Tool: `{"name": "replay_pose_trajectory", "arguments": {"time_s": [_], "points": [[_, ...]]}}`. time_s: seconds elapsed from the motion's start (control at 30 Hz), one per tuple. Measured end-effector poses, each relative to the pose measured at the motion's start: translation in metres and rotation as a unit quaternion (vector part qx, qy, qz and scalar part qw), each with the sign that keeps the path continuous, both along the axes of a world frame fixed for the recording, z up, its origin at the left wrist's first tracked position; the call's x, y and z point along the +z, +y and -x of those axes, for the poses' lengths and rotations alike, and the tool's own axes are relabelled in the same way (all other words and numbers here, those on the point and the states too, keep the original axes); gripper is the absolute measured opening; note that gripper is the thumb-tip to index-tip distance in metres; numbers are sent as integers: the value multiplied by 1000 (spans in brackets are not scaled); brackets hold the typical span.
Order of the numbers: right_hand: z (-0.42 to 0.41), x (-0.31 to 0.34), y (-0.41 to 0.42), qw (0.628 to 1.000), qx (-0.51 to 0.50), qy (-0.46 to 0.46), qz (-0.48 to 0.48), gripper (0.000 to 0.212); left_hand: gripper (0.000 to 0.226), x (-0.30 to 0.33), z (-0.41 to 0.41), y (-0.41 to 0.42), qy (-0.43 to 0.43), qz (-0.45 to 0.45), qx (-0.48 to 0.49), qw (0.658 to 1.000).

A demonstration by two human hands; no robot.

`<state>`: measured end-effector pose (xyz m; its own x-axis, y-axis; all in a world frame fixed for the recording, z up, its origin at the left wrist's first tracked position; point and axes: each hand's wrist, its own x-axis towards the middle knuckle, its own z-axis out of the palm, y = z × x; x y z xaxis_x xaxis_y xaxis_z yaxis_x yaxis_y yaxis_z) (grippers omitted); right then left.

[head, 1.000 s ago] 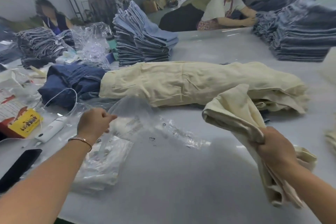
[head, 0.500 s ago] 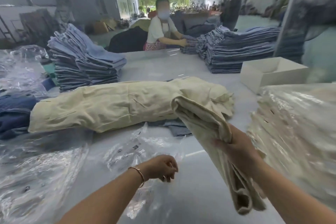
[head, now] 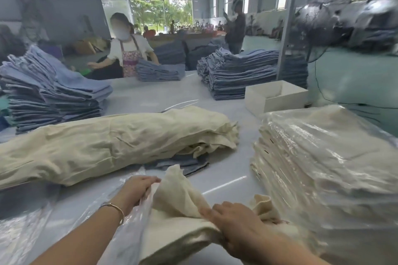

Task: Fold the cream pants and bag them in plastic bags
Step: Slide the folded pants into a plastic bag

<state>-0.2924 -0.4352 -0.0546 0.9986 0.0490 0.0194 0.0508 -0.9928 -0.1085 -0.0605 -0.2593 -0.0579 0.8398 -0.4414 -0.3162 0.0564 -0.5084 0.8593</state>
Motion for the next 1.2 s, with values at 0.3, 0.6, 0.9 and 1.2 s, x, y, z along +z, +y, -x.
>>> {"name": "replay_pose_trajectory", "arguments": {"time_s": [0.3, 0.6, 0.9, 1.2], "points": [[2, 26, 9, 984, 11, 25, 174, 61, 42, 29, 34, -49, -258, -104, -165, 946], [-29, 8, 2, 980, -190, 29, -50, 41, 23, 32, 105, -46, -264, 12, -265, 927], [-52, 15, 7, 941, -241, 8, -239, 31, 41, 42, 60, 7, -631, -81, -155, 756], [-61, 13, 16, 900, -303, -30, -313, 33, 10, 48, 73, 13, -540, -147, -77, 825]]}}
